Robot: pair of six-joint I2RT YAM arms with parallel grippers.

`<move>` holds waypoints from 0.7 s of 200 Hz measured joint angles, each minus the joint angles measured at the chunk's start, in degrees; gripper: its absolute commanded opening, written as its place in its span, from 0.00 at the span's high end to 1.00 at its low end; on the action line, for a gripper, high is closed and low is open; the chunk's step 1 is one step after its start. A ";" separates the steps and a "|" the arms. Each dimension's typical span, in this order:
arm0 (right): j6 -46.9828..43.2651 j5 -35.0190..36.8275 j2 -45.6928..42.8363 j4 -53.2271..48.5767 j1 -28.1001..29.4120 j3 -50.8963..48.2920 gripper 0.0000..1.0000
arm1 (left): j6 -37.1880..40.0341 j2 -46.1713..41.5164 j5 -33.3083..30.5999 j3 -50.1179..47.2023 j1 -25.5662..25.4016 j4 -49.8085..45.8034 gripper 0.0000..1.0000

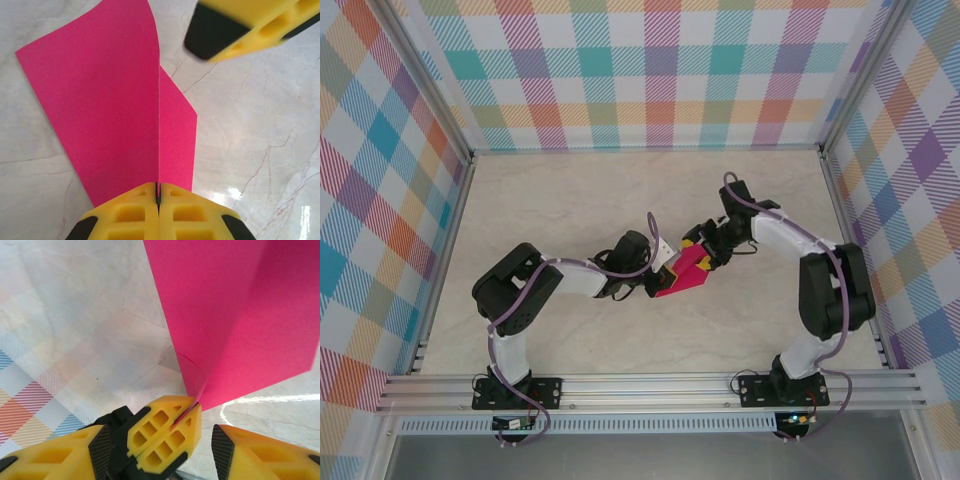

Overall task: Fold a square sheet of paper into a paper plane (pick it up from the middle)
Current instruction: Fourth fold the wing at the center of the table.

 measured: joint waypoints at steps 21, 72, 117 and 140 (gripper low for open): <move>-0.98 2.05 -5.38 1.95 -0.68 -3.39 0.40 | -3.34 0.76 1.16 1.36 0.02 -1.53 0.99; -5.64 3.15 -9.01 7.28 -0.68 -8.81 0.43 | -14.29 2.89 3.39 3.30 0.07 -2.69 1.00; -9.05 1.66 -8.92 12.37 -0.68 -14.47 0.44 | -23.63 4.31 3.56 3.32 0.33 -1.18 1.00; -10.29 0.81 -7.78 14.45 -0.68 -14.97 0.46 | -27.10 4.59 3.48 3.21 0.48 0.50 1.00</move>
